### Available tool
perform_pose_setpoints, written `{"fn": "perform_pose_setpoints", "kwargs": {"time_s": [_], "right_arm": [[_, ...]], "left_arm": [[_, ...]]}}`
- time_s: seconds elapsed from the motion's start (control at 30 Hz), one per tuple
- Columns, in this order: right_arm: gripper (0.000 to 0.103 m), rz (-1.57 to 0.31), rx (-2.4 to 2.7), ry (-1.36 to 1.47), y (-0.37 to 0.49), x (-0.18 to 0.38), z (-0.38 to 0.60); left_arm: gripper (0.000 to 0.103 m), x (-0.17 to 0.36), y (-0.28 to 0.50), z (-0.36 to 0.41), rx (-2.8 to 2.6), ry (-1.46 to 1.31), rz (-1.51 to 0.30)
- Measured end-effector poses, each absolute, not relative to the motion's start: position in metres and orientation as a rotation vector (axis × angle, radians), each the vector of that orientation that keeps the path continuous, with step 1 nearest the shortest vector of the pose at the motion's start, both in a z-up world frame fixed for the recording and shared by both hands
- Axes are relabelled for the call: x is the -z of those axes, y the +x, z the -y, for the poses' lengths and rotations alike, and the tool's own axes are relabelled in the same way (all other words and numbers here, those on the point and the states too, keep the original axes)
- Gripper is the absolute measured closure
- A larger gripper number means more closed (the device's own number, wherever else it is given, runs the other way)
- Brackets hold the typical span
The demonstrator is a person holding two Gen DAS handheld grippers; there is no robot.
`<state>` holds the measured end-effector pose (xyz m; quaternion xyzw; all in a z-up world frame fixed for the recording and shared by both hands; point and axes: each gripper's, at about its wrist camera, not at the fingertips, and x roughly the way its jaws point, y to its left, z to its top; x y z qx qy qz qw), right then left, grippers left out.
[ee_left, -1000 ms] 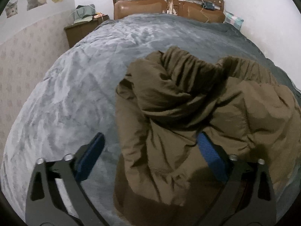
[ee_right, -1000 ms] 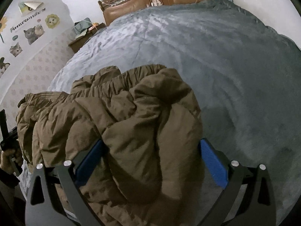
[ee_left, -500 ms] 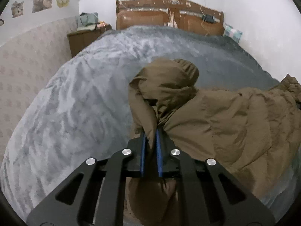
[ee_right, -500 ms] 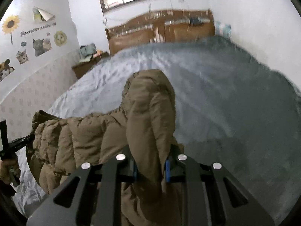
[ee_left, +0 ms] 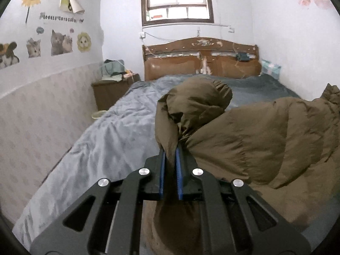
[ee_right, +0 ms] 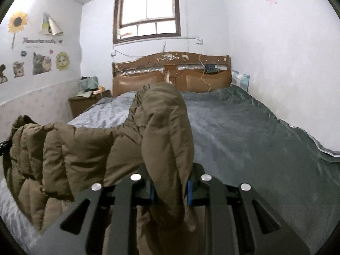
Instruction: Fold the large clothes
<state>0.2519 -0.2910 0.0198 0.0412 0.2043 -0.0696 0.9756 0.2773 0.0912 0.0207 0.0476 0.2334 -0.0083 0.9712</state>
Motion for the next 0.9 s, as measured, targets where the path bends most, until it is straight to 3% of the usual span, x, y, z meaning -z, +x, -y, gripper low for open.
{"fn": "perform_pose_setpoints", "kwargs": {"time_s": [0.13,0.2,0.27,0.3,0.37,0.43,0.5,0.57,0.7,0.9], "right_arm": [[0.072,-0.544,0.200,0.105,0.313,0.028,0.293],[0.066,-0.686,0.233,0.104,0.341,0.077,0.296],[0.042,-0.912,0.256,0.116,0.358,0.141,0.300],[0.038,-0.974,0.249,0.101,0.358,0.160,0.298],[0.027,-0.924,0.261,0.029,0.344,0.159,0.291],[0.017,-0.874,0.288,-0.003,0.332,0.141,0.293],[0.010,-0.755,0.325,-0.045,0.313,0.102,0.290],[0.003,-0.654,0.333,-0.082,0.300,0.067,0.278],[0.001,-0.542,0.131,-0.003,0.281,0.025,0.231],[0.001,-0.666,0.067,-0.036,0.316,0.083,0.172]], "left_arm": [[0.094,0.034,0.333,-0.075,-0.051,0.160,-0.604],[0.087,0.083,0.355,-0.069,-0.102,0.219,-0.712],[0.087,0.118,0.367,-0.064,-0.144,0.275,-0.806],[0.085,0.139,0.371,-0.063,-0.142,0.304,-0.877],[0.081,0.143,0.368,-0.060,-0.149,0.330,-0.880],[0.065,0.126,0.360,-0.065,-0.174,0.322,-0.847],[0.042,0.090,0.353,-0.066,-0.224,0.250,-0.774],[0.038,0.055,0.334,-0.068,-0.227,0.165,-0.701],[0.007,0.022,0.302,-0.026,-0.114,0.129,-0.588],[0.006,0.076,0.306,0.063,-0.057,0.319,-0.643]]}}
